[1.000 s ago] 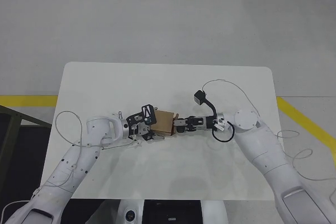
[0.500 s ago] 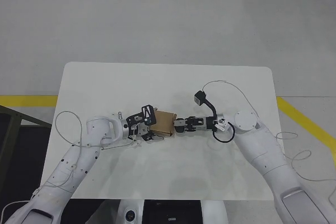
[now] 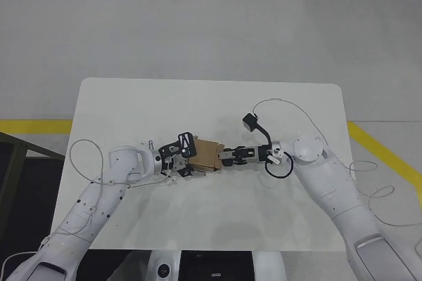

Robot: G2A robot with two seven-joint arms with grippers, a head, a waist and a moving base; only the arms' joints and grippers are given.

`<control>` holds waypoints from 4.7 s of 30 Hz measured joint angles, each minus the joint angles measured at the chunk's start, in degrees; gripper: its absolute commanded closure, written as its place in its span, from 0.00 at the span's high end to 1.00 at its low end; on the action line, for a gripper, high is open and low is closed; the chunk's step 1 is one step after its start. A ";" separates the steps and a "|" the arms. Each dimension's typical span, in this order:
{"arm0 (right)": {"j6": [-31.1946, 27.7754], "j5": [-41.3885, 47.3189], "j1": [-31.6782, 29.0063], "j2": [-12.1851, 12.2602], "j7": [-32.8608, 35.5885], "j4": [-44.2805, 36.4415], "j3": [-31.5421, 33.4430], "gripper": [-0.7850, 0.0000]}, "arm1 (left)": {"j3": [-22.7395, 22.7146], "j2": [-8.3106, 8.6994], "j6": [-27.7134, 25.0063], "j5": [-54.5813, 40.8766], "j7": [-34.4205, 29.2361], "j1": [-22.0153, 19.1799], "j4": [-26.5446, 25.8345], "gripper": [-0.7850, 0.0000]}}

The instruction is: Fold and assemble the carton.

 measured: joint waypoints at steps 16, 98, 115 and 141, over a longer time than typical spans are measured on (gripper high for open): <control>2.20 -2.87 0.19 0.37 -0.41 -2.63 -0.08 0.18 | 0.14 0.03 -0.14 0.02 -0.10 -0.03 -0.18 1.00; 1.70 -2.78 0.60 1.12 0.55 -3.96 0.98 0.05 | -2.22 0.90 -2.36 -2.16 -1.85 0.61 -0.41 1.00; -8.37 0.57 -0.73 3.42 3.84 -8.40 8.25 1.00 | -20.58 4.89 -7.03 -16.05 -4.14 9.30 -14.10 1.00; -37.23 -32.49 0.46 8.06 -33.96 -1.58 22.74 1.00 | -20.84 4.23 8.70 -14.39 -3.92 -6.90 3.74 1.00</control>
